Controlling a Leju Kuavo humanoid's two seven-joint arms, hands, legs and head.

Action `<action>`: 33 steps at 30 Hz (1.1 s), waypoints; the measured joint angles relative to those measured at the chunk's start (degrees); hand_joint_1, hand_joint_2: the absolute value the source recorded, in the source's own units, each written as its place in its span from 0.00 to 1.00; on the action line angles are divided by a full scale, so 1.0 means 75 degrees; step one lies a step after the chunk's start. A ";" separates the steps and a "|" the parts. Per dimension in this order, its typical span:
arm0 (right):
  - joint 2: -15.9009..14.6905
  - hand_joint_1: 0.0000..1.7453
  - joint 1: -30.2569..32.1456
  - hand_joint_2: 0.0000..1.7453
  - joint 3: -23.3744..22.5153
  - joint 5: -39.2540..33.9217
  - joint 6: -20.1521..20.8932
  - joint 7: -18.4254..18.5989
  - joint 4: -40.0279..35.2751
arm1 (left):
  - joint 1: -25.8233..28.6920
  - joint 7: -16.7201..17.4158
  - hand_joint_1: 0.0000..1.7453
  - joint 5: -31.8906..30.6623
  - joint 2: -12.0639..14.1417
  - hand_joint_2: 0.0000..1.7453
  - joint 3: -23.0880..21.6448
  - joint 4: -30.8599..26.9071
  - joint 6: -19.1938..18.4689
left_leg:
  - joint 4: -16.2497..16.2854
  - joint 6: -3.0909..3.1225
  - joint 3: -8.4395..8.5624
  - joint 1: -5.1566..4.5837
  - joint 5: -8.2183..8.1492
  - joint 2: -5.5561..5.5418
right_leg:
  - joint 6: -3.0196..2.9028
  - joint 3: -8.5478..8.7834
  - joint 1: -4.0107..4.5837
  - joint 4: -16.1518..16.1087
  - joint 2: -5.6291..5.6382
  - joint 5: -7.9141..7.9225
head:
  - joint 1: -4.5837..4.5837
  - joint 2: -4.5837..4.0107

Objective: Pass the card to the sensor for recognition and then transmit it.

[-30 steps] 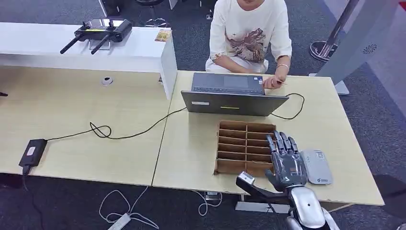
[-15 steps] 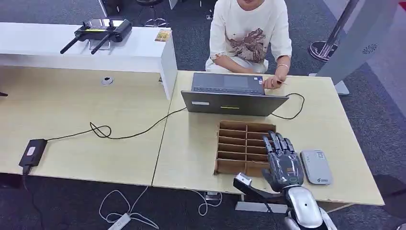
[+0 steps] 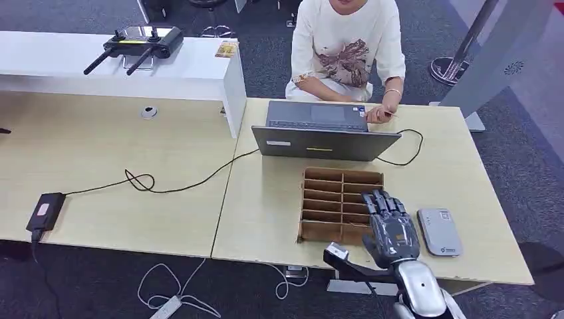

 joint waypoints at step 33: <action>0.0018 0.49 0.0007 1.00 -0.0149 0.0020 -0.0009 0.0044 0.0023 | -0.0005 -0.0003 0.00 -0.0052 0.0003 1.00 -0.0029 0.0000 -0.0006 | 0.0000 0.0000 0.0000 0.0000 0.0000 0.0000 | 0.0000 -0.0001 0.0000 0.0000 0.0000 0.0000 | 0.0003 0.0000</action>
